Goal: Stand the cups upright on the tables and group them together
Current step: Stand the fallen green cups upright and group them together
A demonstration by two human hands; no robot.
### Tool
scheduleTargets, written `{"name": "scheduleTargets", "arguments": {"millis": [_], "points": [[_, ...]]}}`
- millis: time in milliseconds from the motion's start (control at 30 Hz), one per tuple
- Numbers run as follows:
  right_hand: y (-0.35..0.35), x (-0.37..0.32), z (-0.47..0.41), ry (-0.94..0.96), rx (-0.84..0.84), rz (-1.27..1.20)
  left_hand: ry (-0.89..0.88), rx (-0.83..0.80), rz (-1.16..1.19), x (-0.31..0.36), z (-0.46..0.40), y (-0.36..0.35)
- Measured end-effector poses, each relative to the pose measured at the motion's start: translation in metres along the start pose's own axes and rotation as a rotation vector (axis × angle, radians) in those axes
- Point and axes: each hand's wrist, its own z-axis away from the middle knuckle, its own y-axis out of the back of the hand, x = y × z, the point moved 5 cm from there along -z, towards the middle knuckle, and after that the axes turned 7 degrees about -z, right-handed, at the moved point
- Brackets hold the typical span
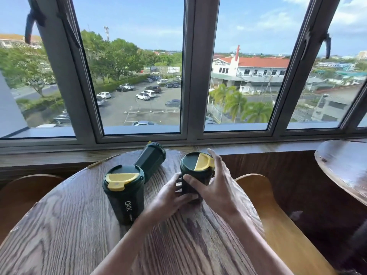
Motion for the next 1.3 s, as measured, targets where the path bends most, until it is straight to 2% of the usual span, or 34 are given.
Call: {"name": "scheduleTargets", "arguments": {"millis": [100, 200, 300, 400, 567, 667, 733, 900, 1067, 1300], "points": [[-0.008, 0.004, -0.004, -0.015, 0.007, -0.01, 0.006, 0.003, 0.028, 0.001, 0.001, -0.002], [-0.006, 0.003, -0.002, -0.019, 0.008, -0.004, 0.044, 0.077, -0.027, 0.002, 0.01, -0.004], [0.0, 0.001, 0.016, -0.051, 0.024, -0.028, 0.095, 0.161, -0.157, 0.008, 0.037, -0.003], [0.002, -0.004, 0.049, -0.042, 0.066, -0.046, 0.048, 0.12, -0.355, 0.01, 0.078, 0.002], [-0.025, -0.014, 0.095, -0.13, -0.154, -0.084, -0.024, 0.045, -0.507, 0.009, 0.149, 0.036], [-0.049, -0.021, 0.101, -0.224, -0.3, -0.187, 0.07, 0.074, -0.368, 0.003, 0.177, 0.078], [-0.066, -0.021, 0.095, -0.294, -0.366, -0.278, 0.147, 0.16, -0.304, -0.009, 0.182, 0.116], [-0.1, -0.015, 0.055, -0.456, -0.339, -0.421, 0.292, 0.354, -0.124, -0.044, 0.142, 0.178], [-0.134, -0.003, 0.014, -0.528, -0.295, -0.45, 0.363, 0.301, -0.096, -0.06, 0.073, 0.176], [-0.154, 0.011, -0.014, -0.534, -0.28, -0.442, 0.328, 0.246, -0.079, -0.059, 0.027, 0.175]]}}
